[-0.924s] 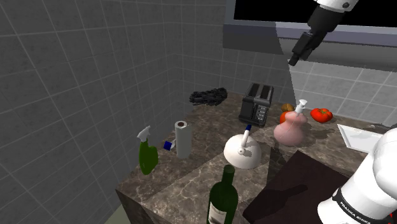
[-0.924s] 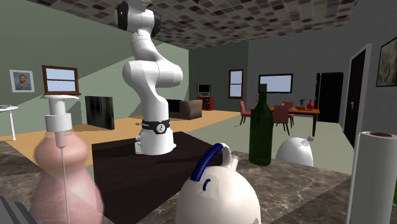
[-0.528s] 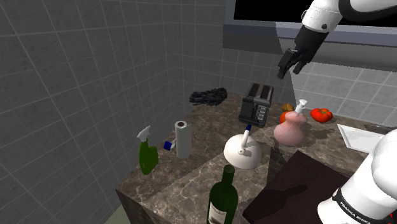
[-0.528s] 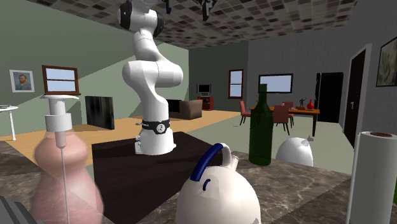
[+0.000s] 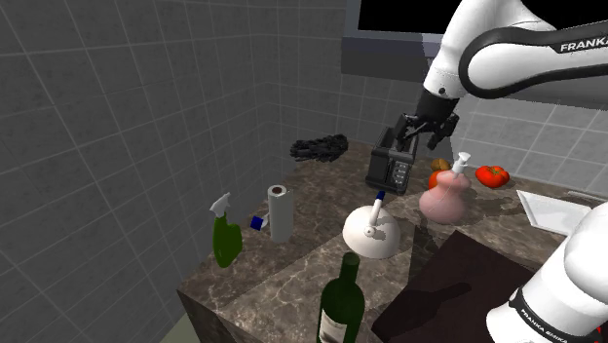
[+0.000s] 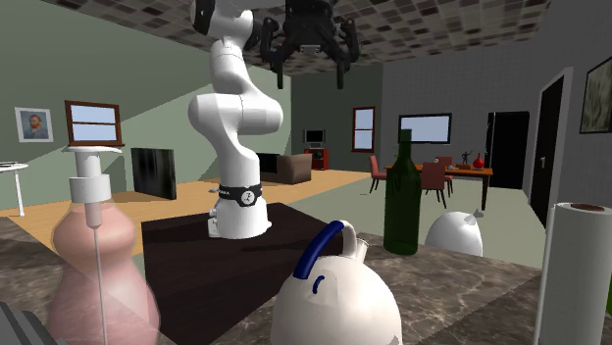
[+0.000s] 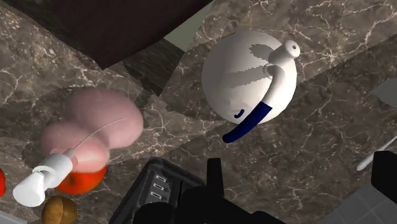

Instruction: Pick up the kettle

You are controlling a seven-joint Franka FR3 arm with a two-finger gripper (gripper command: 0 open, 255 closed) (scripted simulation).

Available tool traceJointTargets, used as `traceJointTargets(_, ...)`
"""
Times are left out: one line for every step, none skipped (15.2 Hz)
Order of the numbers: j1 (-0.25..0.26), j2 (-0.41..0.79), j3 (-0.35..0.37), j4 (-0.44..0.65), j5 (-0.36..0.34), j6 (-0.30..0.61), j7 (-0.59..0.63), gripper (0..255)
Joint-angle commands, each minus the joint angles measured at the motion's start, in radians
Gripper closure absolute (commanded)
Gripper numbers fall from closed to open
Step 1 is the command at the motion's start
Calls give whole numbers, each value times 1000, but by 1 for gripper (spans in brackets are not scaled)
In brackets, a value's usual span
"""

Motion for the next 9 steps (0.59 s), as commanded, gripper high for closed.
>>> traceJointTargets(-19,38,34,-38,16,64,100,0)
traceJointTargets(-29,65,51,-49,22,94,146,0)
traceJointTargets(-40,93,68,-58,28,125,193,0)
traceJointTargets(-50,123,84,-66,34,156,240,0)
traceJointTargets(-61,154,101,-72,38,188,287,0)
traceJointTargets(-72,187,118,-76,42,219,335,0)
traceJointTargets(-84,222,134,-79,44,250,383,0)
traceJointTargets(-96,259,151,-81,45,281,432,0)
traceJointTargets(-108,297,167,-81,45,313,481,0)
